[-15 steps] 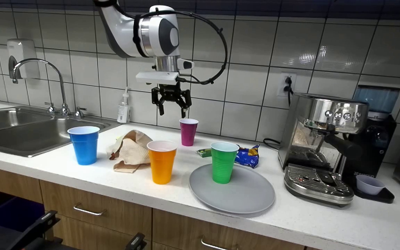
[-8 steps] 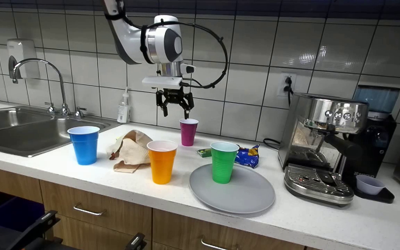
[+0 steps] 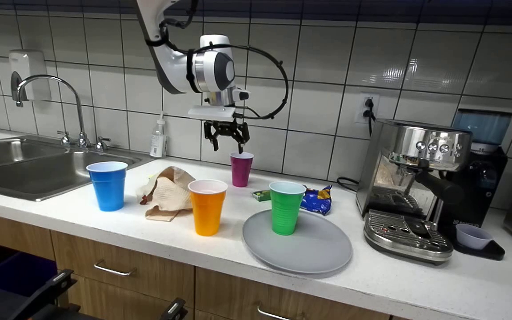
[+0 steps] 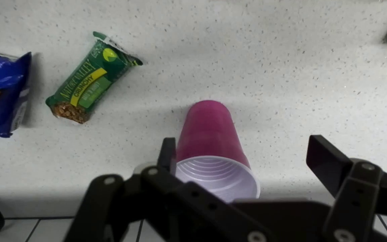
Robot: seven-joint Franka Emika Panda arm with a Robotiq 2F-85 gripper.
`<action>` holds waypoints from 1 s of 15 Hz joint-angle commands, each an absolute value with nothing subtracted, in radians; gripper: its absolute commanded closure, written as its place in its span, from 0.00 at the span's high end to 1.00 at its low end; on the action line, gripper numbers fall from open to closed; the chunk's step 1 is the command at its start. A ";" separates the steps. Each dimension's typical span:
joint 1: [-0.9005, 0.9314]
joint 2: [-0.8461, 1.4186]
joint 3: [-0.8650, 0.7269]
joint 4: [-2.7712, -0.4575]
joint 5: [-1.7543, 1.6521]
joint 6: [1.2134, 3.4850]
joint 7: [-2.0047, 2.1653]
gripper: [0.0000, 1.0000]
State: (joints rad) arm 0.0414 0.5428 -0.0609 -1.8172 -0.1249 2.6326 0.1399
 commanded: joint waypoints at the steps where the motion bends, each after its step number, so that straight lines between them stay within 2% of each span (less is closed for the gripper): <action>1: 0.066 0.616 -0.083 -1.711 -0.132 2.632 0.158 1.00; 15: 0.076 0.785 -0.100 -1.496 -0.117 2.594 0.168 1.00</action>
State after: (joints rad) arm 0.0614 0.7406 -0.0810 -1.5710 -0.1224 2.6310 0.1443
